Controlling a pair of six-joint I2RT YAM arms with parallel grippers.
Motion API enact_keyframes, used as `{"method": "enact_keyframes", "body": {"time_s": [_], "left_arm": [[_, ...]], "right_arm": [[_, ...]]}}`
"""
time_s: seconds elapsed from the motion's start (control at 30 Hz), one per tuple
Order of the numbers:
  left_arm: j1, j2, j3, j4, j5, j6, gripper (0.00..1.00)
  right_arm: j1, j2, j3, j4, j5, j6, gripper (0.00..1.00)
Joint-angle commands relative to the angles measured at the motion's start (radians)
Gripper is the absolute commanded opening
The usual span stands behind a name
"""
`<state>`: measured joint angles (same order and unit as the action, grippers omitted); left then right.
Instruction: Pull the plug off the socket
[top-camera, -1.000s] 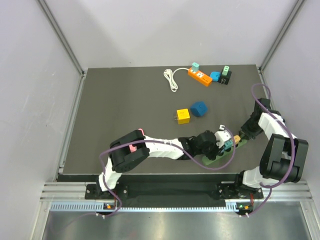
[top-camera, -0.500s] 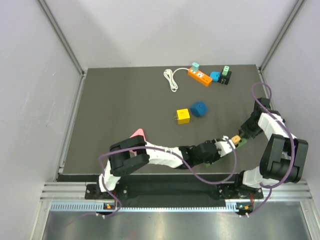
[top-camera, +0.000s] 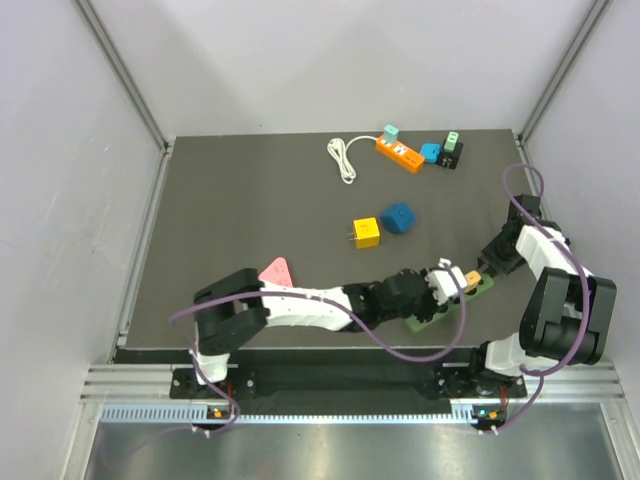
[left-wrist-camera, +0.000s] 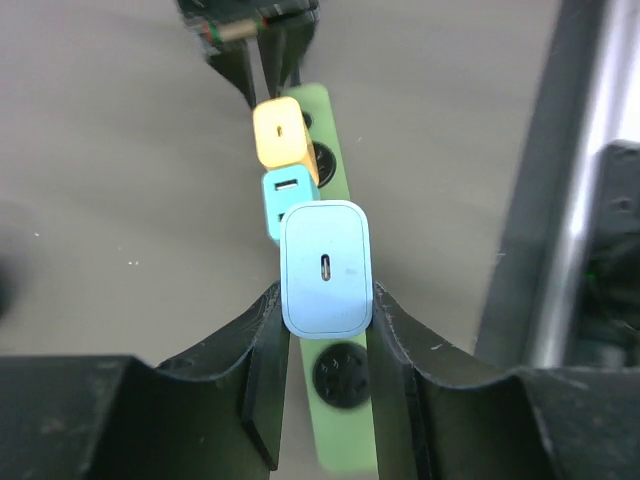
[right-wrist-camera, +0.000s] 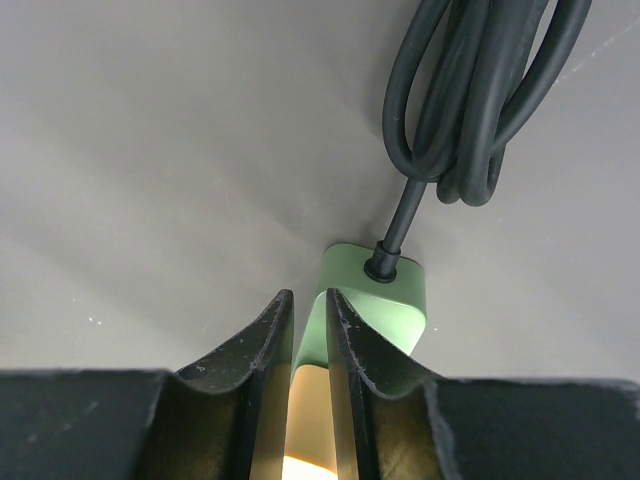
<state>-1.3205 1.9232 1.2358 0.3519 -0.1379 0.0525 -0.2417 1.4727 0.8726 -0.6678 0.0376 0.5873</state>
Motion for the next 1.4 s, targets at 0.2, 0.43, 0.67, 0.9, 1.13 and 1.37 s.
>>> {"method": "enact_keyframes", "body": {"time_s": [0.2, 0.43, 0.67, 0.9, 1.13, 1.37], "left_arm": [[0.361, -0.274, -0.082, -0.219, 0.423, -0.436, 0.00], [0.598, -0.323, -0.137, -0.433, 0.537, -0.500, 0.00], [0.695, -0.256, -0.186, -0.504, 0.500, -0.467, 0.00], [0.708, -0.161, -0.145, -0.519, 0.485, -0.465, 0.09], [0.710, -0.131, -0.088, -0.590, 0.374, -0.444, 0.58], [0.696, -0.252, -0.093, -0.616, 0.218, -0.427, 0.84]], "right_arm": [[0.013, 0.066, -0.084, -0.033, 0.050, -0.035, 0.22], [0.015, 0.034, -0.054, -0.065, 0.039, -0.046, 0.23], [0.013, 0.018, -0.047, -0.067, 0.033, -0.050, 0.23], [0.015, 0.014, -0.069, -0.059, 0.027, -0.058, 0.23], [0.013, 0.017, -0.096, -0.039, 0.015, -0.063, 0.24], [0.015, 0.020, -0.092, -0.038, 0.015, -0.064, 0.24]]}}
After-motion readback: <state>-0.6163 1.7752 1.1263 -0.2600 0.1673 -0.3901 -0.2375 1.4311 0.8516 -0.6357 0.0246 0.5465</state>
